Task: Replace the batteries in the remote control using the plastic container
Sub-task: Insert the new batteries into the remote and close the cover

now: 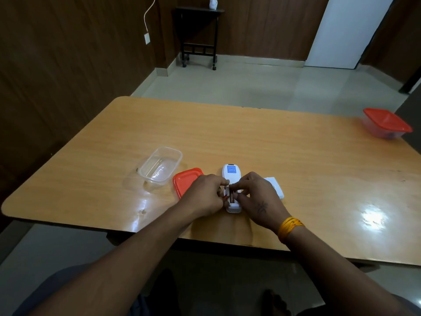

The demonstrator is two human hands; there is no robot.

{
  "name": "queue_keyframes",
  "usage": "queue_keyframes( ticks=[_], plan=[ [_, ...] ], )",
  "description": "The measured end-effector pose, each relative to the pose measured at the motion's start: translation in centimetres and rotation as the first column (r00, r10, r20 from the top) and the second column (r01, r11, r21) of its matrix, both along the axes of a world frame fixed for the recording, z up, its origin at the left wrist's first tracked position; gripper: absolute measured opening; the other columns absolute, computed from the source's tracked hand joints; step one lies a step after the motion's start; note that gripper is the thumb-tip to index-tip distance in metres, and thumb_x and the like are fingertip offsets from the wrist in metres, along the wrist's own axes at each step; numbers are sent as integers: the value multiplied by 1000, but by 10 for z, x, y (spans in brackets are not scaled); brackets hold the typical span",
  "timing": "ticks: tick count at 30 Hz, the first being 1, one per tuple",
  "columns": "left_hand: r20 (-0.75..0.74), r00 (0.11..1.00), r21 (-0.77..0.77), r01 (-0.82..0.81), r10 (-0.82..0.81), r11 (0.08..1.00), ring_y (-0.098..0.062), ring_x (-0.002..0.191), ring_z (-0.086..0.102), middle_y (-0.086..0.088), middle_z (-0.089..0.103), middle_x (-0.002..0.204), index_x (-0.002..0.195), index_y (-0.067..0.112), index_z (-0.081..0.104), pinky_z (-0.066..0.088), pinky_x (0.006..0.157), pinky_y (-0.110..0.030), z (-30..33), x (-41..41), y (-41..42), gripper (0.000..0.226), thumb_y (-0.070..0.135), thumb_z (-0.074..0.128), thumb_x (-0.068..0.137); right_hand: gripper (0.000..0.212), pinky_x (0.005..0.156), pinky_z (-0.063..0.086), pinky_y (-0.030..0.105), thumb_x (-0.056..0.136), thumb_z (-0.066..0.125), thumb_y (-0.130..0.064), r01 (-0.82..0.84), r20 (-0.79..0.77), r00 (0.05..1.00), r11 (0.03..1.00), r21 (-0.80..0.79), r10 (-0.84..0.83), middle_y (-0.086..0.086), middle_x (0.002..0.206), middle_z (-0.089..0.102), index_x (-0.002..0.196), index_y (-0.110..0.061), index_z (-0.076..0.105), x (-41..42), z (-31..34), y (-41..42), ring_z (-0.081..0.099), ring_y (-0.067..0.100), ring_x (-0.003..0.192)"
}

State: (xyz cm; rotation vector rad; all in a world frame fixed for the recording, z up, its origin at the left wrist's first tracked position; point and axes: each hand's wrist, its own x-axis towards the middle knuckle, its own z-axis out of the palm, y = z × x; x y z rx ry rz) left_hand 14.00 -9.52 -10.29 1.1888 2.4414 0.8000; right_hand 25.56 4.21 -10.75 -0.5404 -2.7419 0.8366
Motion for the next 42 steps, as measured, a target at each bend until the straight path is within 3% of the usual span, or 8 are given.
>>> queue_keyframes(
  ticks=[4, 6, 9, 12, 16, 19, 25, 42],
  plan=[
    [63, 997, 79, -60, 55, 995, -10, 85, 69, 3, 75, 89, 142, 19, 67, 54, 80, -18, 0, -4, -3, 57, 10, 79, 87, 34, 89, 60, 33, 97, 72, -15, 153, -68, 985, 984, -92, -159, 1, 118, 73, 130, -17, 73, 6, 5, 1, 69, 16, 94],
    [104, 991, 158, -98, 82, 982, -3, 77, 67, 8, 73, 82, 138, 21, 68, 47, 71, -7, 4, -4, -5, 58, 11, 84, 84, 27, 77, 65, 34, 97, 73, -17, 186, -112, 970, 956, -227, -215, 2, 107, 77, 124, -14, 77, 6, 11, 1, 74, 17, 87],
    [111, 993, 280, -70, 41, 957, -2, 76, 69, 8, 75, 83, 129, 25, 68, 50, 72, -13, 9, -2, -4, 51, 14, 85, 83, 20, 60, 61, 25, 98, 73, -20, 108, -90, 979, 844, -525, -181, 10, 87, 79, 115, -10, 78, 8, 24, -2, 76, 18, 68],
    [70, 998, 341, -20, -5, 940, -4, 77, 71, 9, 77, 84, 126, 24, 66, 58, 76, -25, 7, 4, -1, 46, 12, 80, 84, 13, 61, 61, 27, 98, 73, -17, 58, -82, 987, 790, -610, -136, 12, 81, 80, 106, -9, 80, 10, 28, -5, 75, 18, 66],
    [-7, 1000, 292, -1, 3, 956, -14, 100, 73, 2, 78, 109, 137, 21, 66, 59, 90, -35, 7, 6, 1, 58, 24, 87, 83, 6, 63, 63, 28, 94, 78, -16, 114, -137, 972, 888, -446, -193, 5, 75, 79, 96, -13, 82, 11, 26, 4, 75, 16, 65],
    [-202, 979, 15, 41, -37, 999, -21, 128, 60, -2, 69, 137, 140, 19, 66, 51, 102, -39, 10, 3, -1, 77, 60, 83, 78, 6, 70, 61, 32, 90, 82, -21, 133, -154, 975, 973, -188, -163, -7, 78, 77, 95, -18, 83, 12, 24, 12, 72, 12, 70],
    [-337, 935, -163, 56, -109, 985, -25, 125, 56, 1, 70, 134, 134, 21, 67, 51, 99, -43, 11, 6, -6, 80, 75, 72, 76, 5, 75, 54, 33, 89, 79, -26, 35, -73, 997, 994, 100, -28, -7, 84, 77, 90, -22, 80, 12, 20, -1, 67, 16, 78],
    [-312, 942, -187, 65, -122, 980, -25, 106, 55, 2, 72, 108, 107, 25, 68, 49, 73, -37, 10, 5, -2, 59, 74, 73, 74, 13, 80, 56, 35, 91, 75, -20, 94, 75, 992, 990, 102, -102, 5, 92, 81, 96, -18, 87, -1, 27, -10, 70, 27, 89]
  ],
)
